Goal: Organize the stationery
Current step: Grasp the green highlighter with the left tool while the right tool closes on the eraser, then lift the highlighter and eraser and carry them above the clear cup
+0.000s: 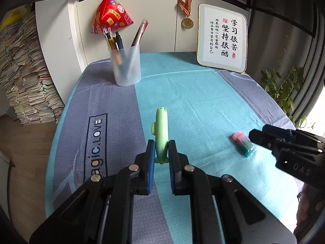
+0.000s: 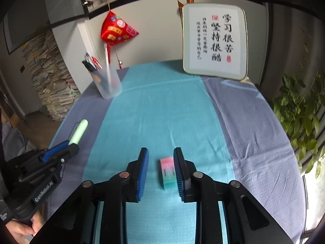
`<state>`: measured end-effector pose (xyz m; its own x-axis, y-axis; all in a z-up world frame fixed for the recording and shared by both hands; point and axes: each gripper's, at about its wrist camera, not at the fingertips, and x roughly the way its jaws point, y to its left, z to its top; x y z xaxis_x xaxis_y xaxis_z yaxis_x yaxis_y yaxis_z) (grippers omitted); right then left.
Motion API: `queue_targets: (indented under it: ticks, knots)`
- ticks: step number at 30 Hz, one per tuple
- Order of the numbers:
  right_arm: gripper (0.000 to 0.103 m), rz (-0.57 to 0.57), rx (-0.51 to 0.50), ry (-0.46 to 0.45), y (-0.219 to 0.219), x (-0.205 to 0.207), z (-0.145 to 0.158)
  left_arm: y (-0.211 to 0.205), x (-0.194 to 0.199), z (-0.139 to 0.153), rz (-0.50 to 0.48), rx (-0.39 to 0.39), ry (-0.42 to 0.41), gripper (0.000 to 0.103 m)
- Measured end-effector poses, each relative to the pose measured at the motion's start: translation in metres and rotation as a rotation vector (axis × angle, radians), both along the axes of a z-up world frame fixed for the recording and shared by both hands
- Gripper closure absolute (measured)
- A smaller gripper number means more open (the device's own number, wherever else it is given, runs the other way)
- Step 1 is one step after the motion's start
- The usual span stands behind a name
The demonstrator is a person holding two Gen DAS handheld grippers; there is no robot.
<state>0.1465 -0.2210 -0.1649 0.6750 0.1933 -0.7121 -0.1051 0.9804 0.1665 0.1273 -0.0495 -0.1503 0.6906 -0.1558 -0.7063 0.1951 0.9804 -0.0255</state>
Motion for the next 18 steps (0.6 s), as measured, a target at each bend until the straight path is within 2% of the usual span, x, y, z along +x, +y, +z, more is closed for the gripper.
queue_targets:
  ticks: [2, 7, 13, 15, 18]
  knots:
    - [0.055, -0.016, -0.007, 0.023, -0.002, 0.001, -0.013, -0.001, 0.000, -0.005, -0.004, 0.000, 0.012, 0.092]
    - [0.055, -0.038, -0.046, 0.055, -0.004, 0.006, -0.031, -0.002, -0.002, -0.012, -0.013, 0.009, 0.027, 0.092]
    - [0.056, -0.039, -0.128, 0.030, 0.009, 0.005, -0.035, 0.000, -0.003, -0.015, -0.010, 0.008, 0.030, 0.092]
    - [0.082, -0.025, -0.205, 0.003, 0.019, 0.001, -0.036, 0.001, -0.003, -0.015, -0.009, 0.005, 0.030, 0.092]
    - [0.082, -0.021, -0.183, 0.008, 0.019, -0.002, -0.035, 0.003, -0.005, -0.016, -0.007, -0.003, 0.031, 0.092]
